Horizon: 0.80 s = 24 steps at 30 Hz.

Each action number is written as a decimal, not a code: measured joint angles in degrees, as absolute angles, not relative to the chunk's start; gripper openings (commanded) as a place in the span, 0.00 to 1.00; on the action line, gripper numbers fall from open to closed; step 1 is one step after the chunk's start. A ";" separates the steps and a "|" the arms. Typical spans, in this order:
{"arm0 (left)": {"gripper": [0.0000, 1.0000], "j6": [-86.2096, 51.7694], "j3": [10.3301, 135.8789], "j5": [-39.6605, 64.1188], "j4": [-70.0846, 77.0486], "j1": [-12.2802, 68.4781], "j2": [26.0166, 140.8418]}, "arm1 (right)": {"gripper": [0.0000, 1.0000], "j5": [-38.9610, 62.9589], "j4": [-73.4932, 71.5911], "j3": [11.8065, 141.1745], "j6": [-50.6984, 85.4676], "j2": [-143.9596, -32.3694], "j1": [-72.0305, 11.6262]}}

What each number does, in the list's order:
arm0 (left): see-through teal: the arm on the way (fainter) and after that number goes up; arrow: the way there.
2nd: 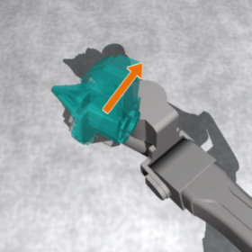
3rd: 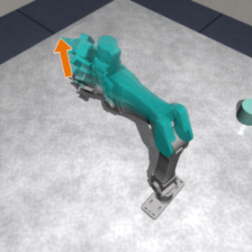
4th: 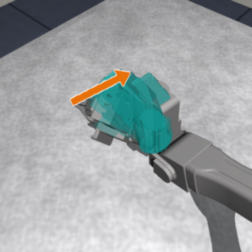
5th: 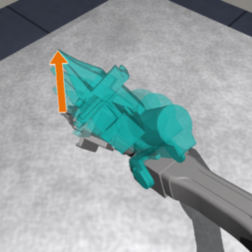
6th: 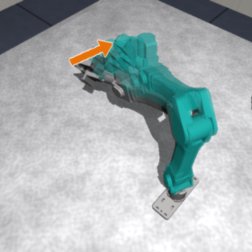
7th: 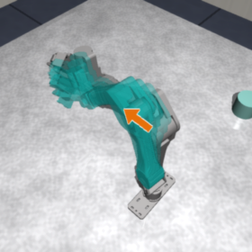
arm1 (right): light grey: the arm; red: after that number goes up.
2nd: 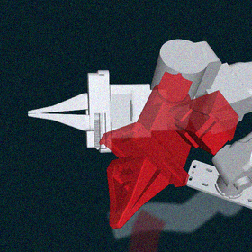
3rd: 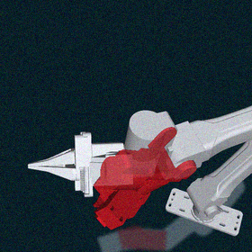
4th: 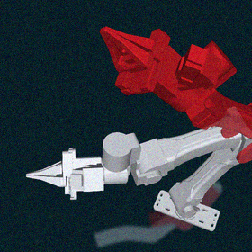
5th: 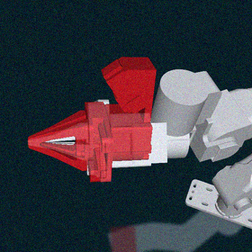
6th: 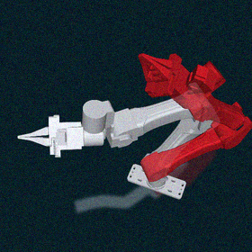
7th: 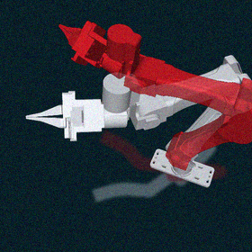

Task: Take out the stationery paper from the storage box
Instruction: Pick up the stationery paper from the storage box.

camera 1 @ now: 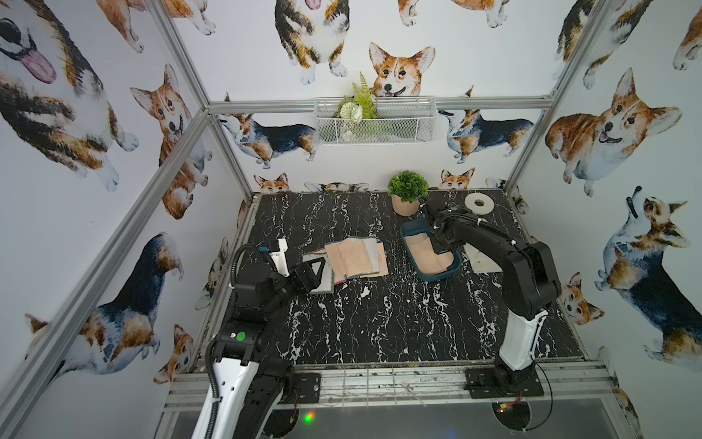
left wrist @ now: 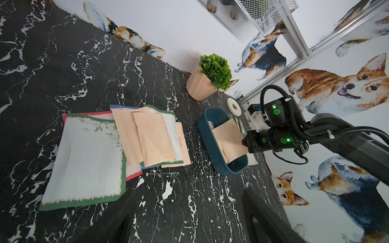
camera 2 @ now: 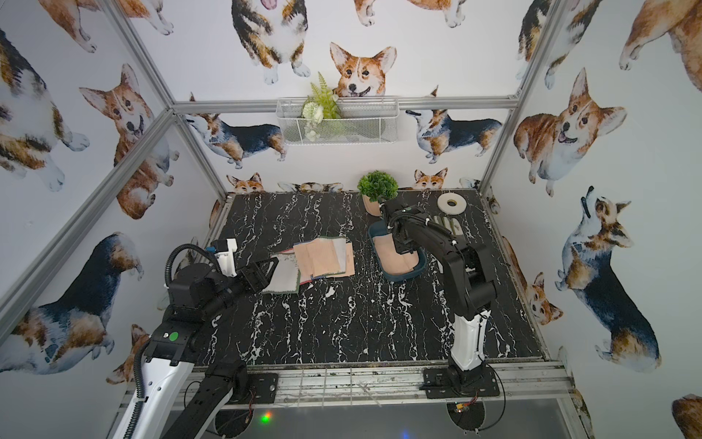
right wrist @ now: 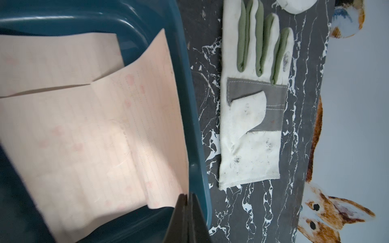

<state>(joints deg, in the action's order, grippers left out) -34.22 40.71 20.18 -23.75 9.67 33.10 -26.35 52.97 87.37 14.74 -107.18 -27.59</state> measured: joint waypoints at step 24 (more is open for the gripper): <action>0.86 -64.66 18.28 37.63 38.63 9.82 47.16 | 0.00 28.97 13.74 57.45 42.09 -60.40 -32.88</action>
<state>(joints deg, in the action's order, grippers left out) -64.66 18.28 37.63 38.63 9.82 47.16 28.97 13.74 57.45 42.09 -60.40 -32.88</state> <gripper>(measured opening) 0.857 0.062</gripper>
